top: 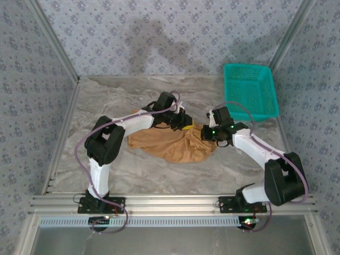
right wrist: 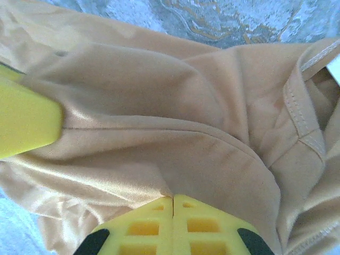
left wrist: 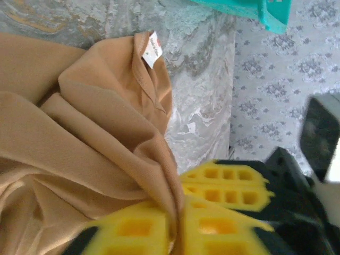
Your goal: Fold the inside-out t-shirt
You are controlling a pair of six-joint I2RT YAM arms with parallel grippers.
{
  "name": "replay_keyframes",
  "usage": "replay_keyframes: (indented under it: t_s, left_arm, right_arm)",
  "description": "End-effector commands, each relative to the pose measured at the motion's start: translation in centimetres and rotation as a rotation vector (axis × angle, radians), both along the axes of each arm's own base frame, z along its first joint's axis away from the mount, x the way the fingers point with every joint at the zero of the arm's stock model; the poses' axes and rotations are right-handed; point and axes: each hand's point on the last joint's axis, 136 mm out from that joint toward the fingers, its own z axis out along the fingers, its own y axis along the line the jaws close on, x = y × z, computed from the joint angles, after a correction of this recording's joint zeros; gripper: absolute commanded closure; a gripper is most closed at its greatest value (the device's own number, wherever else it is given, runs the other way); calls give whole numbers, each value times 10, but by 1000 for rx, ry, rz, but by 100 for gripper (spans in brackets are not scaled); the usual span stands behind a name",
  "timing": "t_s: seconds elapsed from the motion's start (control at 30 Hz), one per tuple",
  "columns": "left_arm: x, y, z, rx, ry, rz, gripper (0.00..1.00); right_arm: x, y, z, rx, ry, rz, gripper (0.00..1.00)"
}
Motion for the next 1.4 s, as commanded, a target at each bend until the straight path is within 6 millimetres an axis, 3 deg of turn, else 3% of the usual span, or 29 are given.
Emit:
replay_keyframes:
  t_s: [0.0, 0.07, 0.13, 0.3, 0.53, 0.7, 0.9, 1.13, 1.23, 1.37]
  left_arm:
    - [-2, 7, 34, -1, -87, -4, 71]
    - [-4, 11, 38, 5, -100, 7, 58]
    - [-8, 13, 42, 6, -111, 14, 53]
    - [-25, 6, 43, -6, -108, -10, 55]
    - [-39, -16, 24, 15, -65, -55, 60]
    - [-50, -27, 5, 100, -60, -108, 58]
    - [-32, -2, -29, 332, -134, -39, 47]
    - [-7, -15, -51, 384, -150, 17, 42]
    - [-6, -22, -67, 394, -121, 17, 49]
    - [-5, -18, -72, 414, -113, 15, 79]
  right_arm:
    - [-3, -4, 42, 71, -58, -43, 100]
    - [-6, -8, 57, 127, -81, -71, 100]
    - [-7, -9, 68, 170, -99, -88, 100]
    - [-8, -9, 72, 211, -98, -102, 100]
    - [-9, -8, 73, 220, -103, -102, 100]
    - [-9, -9, 72, 219, -101, -104, 100]
    - [-9, -8, 78, 231, -113, -101, 100]
    - [-13, -1, 82, 260, -115, -91, 100]
    - [-15, 1, 81, 264, -114, -89, 100]
    - [-17, 1, 78, 255, -110, -86, 100]
